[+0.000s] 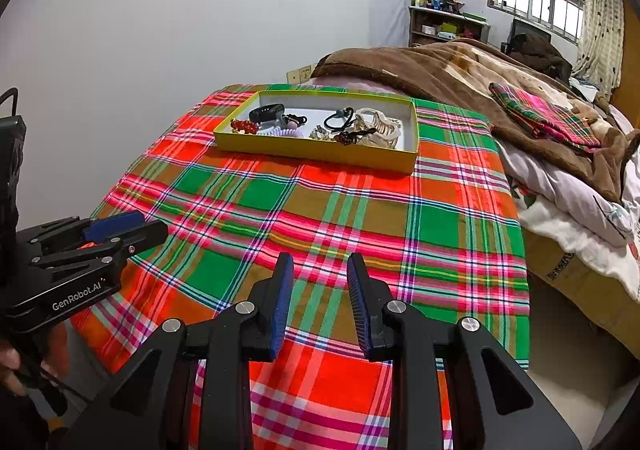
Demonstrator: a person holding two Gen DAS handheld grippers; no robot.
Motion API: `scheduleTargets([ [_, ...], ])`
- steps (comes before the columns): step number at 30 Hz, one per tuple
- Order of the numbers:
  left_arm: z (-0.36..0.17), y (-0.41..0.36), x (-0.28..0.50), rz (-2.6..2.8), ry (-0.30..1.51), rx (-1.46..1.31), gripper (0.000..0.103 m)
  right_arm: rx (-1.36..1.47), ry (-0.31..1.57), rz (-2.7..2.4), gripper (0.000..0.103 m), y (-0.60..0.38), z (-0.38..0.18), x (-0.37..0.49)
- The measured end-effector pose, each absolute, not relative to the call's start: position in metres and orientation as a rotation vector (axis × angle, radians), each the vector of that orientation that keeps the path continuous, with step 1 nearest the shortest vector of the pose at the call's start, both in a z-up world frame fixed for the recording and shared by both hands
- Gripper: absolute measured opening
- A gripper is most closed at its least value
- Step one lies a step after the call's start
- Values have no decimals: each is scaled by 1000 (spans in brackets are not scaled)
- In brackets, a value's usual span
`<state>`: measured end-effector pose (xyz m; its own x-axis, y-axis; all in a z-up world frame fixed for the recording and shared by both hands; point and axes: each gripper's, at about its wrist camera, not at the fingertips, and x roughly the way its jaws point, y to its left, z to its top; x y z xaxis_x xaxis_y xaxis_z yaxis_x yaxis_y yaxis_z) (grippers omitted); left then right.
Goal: Organize jewelry
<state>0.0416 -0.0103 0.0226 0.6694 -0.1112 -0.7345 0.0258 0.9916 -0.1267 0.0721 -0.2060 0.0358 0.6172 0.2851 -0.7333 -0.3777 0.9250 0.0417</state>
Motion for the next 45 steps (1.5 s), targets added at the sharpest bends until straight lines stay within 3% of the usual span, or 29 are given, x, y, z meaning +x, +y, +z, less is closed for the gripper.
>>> scheduleTargets([
  [45,18,-14,44,-52,854,-84,37,-132,823,383,28,-204,35,74],
])
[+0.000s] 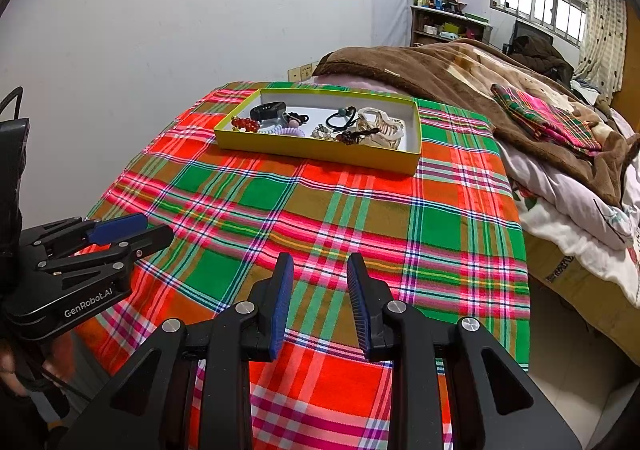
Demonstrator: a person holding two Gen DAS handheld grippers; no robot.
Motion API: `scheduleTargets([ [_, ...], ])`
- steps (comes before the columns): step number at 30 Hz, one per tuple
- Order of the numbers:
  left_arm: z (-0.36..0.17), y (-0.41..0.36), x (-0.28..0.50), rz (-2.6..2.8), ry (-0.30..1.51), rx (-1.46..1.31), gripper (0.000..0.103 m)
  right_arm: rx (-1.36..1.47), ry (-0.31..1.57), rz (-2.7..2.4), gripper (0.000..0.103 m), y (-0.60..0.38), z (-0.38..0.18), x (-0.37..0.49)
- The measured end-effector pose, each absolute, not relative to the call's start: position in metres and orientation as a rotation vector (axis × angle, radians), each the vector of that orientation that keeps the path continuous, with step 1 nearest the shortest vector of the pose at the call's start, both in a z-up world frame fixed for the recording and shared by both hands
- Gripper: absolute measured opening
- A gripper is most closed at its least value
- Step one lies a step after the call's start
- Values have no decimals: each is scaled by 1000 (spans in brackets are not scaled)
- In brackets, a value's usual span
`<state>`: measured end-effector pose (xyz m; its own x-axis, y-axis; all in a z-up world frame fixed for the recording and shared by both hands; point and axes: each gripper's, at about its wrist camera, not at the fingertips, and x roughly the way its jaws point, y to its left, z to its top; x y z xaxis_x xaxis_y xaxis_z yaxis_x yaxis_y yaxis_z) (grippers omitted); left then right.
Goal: Organize jewelry
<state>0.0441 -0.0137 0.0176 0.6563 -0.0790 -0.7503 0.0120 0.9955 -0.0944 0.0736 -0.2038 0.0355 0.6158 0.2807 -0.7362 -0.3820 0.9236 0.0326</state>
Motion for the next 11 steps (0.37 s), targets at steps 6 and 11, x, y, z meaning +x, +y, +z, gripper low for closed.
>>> scheduleTargets([
  [6,15,-13,45,-43,854,-85,37,-132,825,382,28,-204,35,74],
  [11,13,-13,47,-42,853,-83,37,-131,823,381,28,-205,33,75],
])
